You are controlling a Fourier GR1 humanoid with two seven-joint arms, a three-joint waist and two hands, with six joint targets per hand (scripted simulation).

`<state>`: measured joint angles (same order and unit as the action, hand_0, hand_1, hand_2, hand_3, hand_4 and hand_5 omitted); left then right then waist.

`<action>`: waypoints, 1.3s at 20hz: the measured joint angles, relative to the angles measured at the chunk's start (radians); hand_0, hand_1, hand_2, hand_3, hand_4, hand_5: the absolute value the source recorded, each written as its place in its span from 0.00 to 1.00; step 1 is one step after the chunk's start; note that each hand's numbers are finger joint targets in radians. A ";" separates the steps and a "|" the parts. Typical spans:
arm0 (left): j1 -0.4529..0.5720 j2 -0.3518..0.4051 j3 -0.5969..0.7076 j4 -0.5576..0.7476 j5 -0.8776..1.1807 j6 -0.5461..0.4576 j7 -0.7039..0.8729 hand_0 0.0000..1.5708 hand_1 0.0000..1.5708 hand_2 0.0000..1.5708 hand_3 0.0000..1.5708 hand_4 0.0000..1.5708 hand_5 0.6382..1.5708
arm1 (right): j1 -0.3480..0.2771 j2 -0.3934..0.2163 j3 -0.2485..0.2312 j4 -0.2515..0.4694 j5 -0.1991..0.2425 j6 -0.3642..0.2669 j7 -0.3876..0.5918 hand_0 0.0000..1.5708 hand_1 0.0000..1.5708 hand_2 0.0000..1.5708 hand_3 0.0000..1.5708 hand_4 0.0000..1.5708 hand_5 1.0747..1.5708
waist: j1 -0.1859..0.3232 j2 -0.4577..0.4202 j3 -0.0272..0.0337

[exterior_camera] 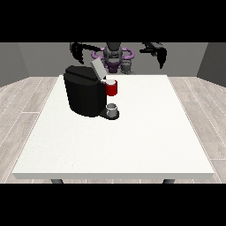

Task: Insert the coffee pod into the coffee machine and close the lid

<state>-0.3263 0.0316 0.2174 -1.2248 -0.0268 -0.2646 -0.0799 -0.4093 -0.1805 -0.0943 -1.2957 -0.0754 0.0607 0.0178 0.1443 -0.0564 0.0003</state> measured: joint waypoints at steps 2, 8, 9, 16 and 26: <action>0.017 0.008 -0.006 -0.028 0.005 0.002 0.003 0.00 0.00 0.00 0.00 0.00 1.00 | -0.017 0.002 -0.003 0.029 0.004 0.004 -0.015 0.00 0.00 0.00 0.00 0.00 1.00 | -0.004 0.020 -0.0002; 0.056 0.033 -0.021 -0.105 0.027 0.007 0.017 0.00 0.00 0.00 0.00 0.00 1.00 | -0.080 0.004 -0.003 0.106 0.024 0.009 -0.035 0.00 0.00 0.00 0.00 0.00 1.00 | -0.013 0.057 0.0000; 0.063 0.032 -0.022 -0.109 0.024 0.017 0.008 0.00 0.00 0.00 0.00 0.00 1.00 | -0.085 0.010 0.007 0.110 0.034 0.007 -0.038 0.00 0.00 0.00 0.00 0.00 1.00 | -0.019 0.060 -0.0003; 0.066 0.052 -0.024 -0.145 0.052 0.032 0.013 0.00 0.00 0.00 0.00 0.00 1.00 | -0.167 0.013 0.007 0.175 0.062 0.005 -0.058 0.00 0.00 0.00 0.00 0.00 1.00 | -0.024 0.094 -0.0013; 0.061 0.074 -0.028 -0.130 0.051 0.060 -0.012 0.00 0.00 0.00 0.00 0.00 1.00 | -0.236 0.042 0.026 0.213 0.096 -0.006 -0.104 0.00 0.00 0.00 0.00 0.00 1.00 | -0.036 0.127 -0.0026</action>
<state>-0.2650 0.1058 0.1898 -1.3551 0.0243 -0.2043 -0.0915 -0.6454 -0.1387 -0.0688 -1.0832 0.0205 0.0549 -0.0865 0.1079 0.0703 -0.0023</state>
